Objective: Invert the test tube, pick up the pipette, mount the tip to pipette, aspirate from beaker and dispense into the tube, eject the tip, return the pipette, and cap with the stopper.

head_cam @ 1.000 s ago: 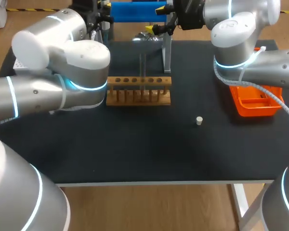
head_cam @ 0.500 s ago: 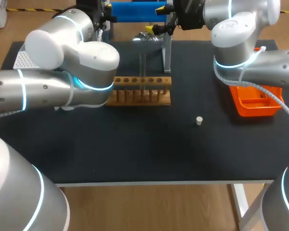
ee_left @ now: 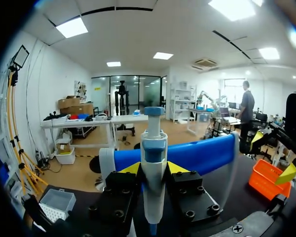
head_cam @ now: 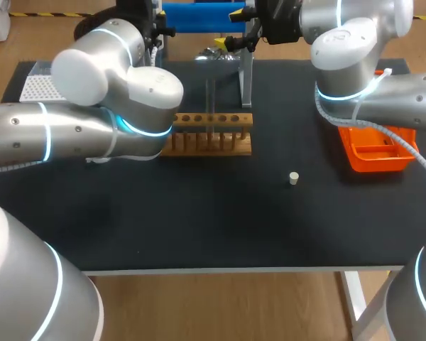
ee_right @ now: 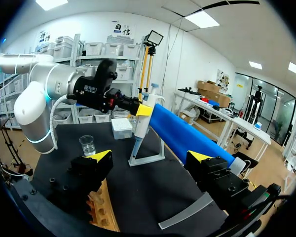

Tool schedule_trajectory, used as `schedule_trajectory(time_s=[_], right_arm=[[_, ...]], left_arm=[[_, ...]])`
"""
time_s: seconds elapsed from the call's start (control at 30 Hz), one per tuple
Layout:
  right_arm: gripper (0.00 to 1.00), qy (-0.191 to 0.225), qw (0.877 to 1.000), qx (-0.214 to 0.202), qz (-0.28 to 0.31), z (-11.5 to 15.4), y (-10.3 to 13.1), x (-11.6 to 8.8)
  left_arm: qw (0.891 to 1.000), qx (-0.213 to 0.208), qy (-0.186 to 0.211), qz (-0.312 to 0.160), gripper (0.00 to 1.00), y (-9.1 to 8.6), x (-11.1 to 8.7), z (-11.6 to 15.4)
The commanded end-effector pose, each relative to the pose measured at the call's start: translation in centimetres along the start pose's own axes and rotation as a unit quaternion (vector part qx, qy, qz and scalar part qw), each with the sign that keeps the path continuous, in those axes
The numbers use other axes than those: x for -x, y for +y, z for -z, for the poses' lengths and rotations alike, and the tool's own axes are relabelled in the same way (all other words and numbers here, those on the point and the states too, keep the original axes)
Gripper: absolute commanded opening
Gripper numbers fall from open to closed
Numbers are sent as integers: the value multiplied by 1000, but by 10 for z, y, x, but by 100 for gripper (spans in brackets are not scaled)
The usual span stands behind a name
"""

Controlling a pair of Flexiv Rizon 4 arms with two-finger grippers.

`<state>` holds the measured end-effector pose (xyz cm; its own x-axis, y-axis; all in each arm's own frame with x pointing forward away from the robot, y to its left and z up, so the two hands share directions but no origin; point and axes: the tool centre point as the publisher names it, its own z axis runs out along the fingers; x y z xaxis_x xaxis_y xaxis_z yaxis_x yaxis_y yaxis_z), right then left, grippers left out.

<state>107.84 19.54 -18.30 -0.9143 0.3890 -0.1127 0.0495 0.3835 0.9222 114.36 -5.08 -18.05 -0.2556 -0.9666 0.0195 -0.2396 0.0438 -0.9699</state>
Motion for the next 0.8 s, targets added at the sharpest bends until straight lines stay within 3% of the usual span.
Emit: schedule_trajectory(time_s=[0.03, 0.8], right_arm=[[100, 1, 1000, -1, 0, 0, 0, 1], [100, 1, 1000, -1, 0, 0, 0, 1]], left_arm=[[1000, -1, -7, -1, 0, 3, 0, -6], [1000, 17, -19, -6, 0, 2, 7, -20]])
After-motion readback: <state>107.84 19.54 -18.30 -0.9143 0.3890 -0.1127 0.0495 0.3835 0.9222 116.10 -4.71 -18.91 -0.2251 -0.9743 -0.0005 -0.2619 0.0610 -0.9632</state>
